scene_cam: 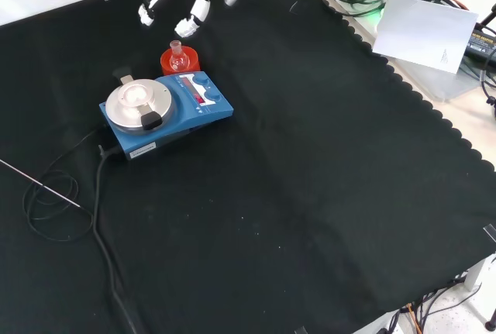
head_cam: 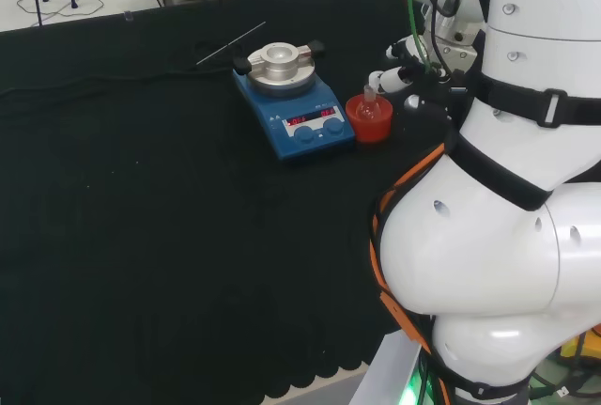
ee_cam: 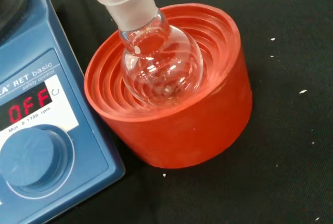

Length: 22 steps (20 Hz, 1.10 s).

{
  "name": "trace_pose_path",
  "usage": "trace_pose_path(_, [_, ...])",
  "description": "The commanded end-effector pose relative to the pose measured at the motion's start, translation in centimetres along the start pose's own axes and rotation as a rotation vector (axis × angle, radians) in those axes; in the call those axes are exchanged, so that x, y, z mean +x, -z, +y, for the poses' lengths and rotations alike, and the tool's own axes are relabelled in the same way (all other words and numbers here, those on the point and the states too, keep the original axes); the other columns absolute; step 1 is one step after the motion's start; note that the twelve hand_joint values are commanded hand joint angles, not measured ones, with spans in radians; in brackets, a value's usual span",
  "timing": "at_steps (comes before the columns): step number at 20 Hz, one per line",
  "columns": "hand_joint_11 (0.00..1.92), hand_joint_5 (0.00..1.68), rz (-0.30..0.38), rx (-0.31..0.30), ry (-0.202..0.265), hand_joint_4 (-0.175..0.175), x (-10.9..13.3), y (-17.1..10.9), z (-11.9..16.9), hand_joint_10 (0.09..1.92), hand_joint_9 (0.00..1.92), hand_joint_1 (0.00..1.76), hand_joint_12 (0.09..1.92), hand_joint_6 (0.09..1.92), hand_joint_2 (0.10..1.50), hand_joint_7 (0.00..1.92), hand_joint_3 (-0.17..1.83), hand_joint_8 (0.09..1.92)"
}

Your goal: Pick up the round-bottom flask.

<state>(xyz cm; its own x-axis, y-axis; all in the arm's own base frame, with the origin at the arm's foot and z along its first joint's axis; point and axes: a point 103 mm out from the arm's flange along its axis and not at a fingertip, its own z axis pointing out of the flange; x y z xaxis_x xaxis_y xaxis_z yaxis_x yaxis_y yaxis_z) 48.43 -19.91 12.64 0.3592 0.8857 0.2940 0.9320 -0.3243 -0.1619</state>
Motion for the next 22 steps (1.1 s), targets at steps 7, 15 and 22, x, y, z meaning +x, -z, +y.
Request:
trace_pose_path(7, [0.00, 0.57, 0.045, 0.006, 0.048, -0.034, -0.2, -2.1, 0.3, 0.70, 0.40, 0.85, 1.39, 0.09, 0.64, 0.23, 0.63, 0.62])
trace_pose_path(15, [0.00, 0.58, 0.048, 0.016, 0.063, -0.034, -0.1, -2.8, 0.3, 0.69, 0.41, 0.87, 1.40, 0.09, 0.60, 0.24, 0.67, 0.62])
trace_pose_path(22, [0.00, 0.66, 0.033, 0.007, 0.074, -0.039, 0.1, -3.4, 0.4, 0.69, 0.41, 0.87, 1.40, 0.09, 0.59, 0.25, 0.68, 0.62])
